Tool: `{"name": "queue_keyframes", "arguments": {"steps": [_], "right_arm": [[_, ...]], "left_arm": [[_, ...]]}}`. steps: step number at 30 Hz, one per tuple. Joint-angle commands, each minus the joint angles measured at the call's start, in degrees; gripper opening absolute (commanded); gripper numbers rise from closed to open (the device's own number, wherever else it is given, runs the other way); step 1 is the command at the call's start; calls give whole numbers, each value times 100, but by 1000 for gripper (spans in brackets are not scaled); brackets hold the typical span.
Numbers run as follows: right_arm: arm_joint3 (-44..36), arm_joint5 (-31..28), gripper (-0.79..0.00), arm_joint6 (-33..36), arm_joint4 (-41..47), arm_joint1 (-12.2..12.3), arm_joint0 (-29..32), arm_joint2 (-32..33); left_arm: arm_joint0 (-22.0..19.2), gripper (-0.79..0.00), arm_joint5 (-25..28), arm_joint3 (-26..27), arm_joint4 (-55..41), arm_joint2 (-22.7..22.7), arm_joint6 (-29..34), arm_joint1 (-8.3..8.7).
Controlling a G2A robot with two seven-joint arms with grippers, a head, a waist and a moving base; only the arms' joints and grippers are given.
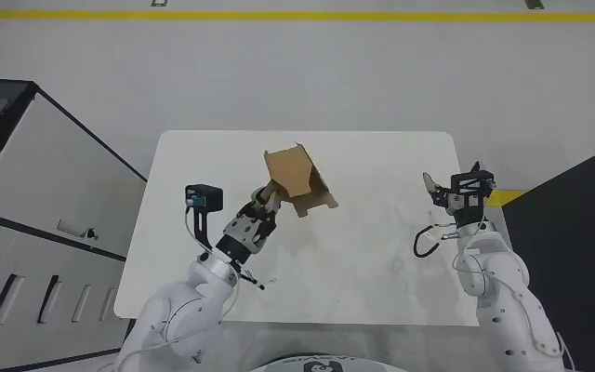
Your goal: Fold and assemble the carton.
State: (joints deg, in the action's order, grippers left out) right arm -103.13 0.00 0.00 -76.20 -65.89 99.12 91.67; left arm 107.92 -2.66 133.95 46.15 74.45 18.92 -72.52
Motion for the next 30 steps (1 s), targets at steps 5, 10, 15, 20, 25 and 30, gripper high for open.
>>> {"name": "queue_keyframes", "arguments": {"steps": [5, 10, 15, 20, 25, 30], "right_arm": [[0, 0, 0, 0, 0, 0, 0, 0], [0, 0, 0, 0, 0, 0, 0, 0], [0, 0, 0, 0, 0, 0, 0, 0], [0, 0, 0, 0, 0, 0, 0, 0], [0, 0, 0, 0, 0, 0, 0, 0], [0, 0, 0, 0, 0, 0, 0, 0]], "left_arm": [[-76, -785, -4, 4, -790, 133, 120, -2], [-130, -785, 78, -8, -1554, 314, 303, 5], [-177, -785, 219, -57, -1987, 504, 473, 28], [-246, -785, 346, -97, -1799, 546, 564, 59], [-255, -785, 405, -63, -1049, 470, 535, 93], [-259, -785, 321, 25, -112, 291, 399, 116]]}}
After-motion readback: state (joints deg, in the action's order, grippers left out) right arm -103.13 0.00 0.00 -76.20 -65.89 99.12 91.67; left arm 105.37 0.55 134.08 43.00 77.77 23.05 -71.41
